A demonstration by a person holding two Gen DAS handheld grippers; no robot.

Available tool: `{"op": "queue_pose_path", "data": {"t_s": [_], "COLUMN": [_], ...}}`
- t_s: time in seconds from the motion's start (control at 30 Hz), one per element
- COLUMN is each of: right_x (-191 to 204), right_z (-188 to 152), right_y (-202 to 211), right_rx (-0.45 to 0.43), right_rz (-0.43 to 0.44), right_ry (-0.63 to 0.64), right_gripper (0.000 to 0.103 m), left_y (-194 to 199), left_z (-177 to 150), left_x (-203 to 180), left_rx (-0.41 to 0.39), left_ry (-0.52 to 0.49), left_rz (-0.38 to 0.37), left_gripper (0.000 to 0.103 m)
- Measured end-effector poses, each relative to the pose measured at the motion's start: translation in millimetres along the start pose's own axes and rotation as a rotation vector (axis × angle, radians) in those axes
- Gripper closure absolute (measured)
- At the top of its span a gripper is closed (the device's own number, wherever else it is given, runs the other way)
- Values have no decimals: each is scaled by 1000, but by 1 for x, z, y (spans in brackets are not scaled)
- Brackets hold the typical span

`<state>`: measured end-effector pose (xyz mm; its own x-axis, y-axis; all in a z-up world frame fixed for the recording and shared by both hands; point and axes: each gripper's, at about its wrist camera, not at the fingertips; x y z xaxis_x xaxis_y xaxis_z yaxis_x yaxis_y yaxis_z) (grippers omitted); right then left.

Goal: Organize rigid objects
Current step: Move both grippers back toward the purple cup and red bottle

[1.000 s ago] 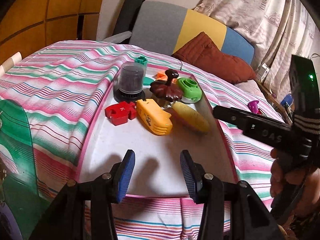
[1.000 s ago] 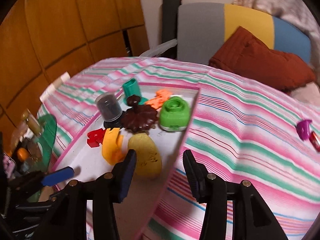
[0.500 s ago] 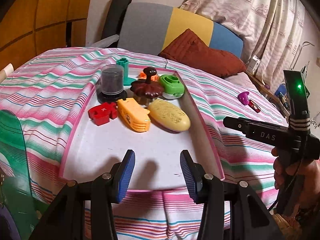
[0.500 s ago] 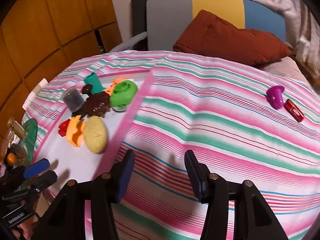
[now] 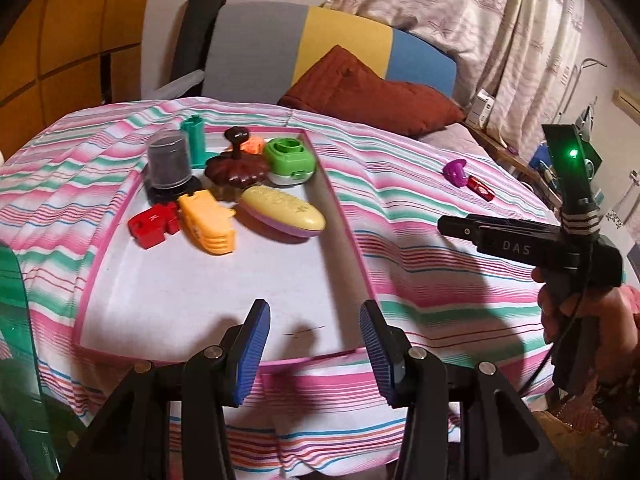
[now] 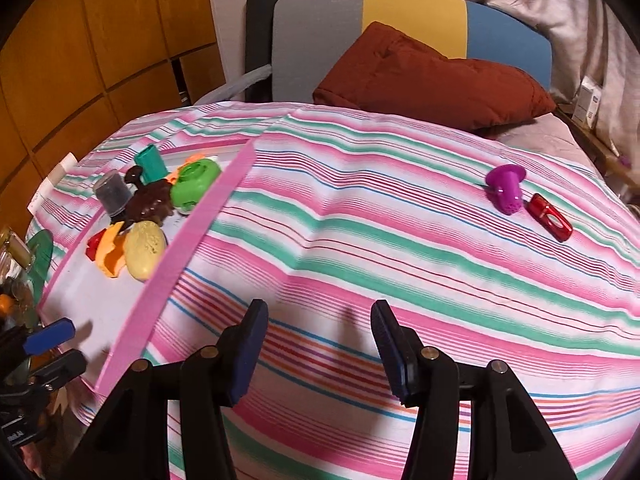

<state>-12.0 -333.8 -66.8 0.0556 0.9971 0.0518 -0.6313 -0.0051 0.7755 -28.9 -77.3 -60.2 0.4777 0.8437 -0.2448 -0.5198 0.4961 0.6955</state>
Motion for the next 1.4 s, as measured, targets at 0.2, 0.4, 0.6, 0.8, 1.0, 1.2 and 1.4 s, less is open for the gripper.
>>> {"op": "queue_pose_path", "data": {"t_s": [0.2,0.4,0.6,0.8,1.0,1.2,1.4], "right_x": [-27,-75,-133,-179,-220,-245,-262], "right_z": [-4,-13,-13,-12,-11,-8,-10], "right_y": [-3,-5,-11,-5,5,19,22], "right_rx": [29,84,126,154,130,95,87], "right_rz": [-37,-85,-130,-175,-243,-253,-228], "right_ry": [56,66,-112,-294,-416,-511,-597], "right_gripper": [45,43,42,42,42,41,40], "left_y": [-3,-15,-56,-109,-182,-237,-272], "left_z": [11,34,71,107,145,158,168], "left_x": [-19,-51,-100,-157,-195,-235,-267], "left_rx": [19,18,66,92,144,167,161], "left_ry": [-46,-102,-161,-201,-113,-153,-195], "left_rz": [-30,-75,-129,-161,-142,-81,-31], "left_gripper": [56,56,56,56,56,56,56]}}
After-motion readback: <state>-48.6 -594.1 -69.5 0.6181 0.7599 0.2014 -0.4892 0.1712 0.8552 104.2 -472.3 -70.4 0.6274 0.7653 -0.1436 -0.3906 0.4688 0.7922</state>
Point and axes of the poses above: each gripper's, at about its wrist camera, not at the fingertips, and y roughly against the way its jaws point, x to its left, z to its top, and after that the axes turned 3 degrees about -z, right-handed
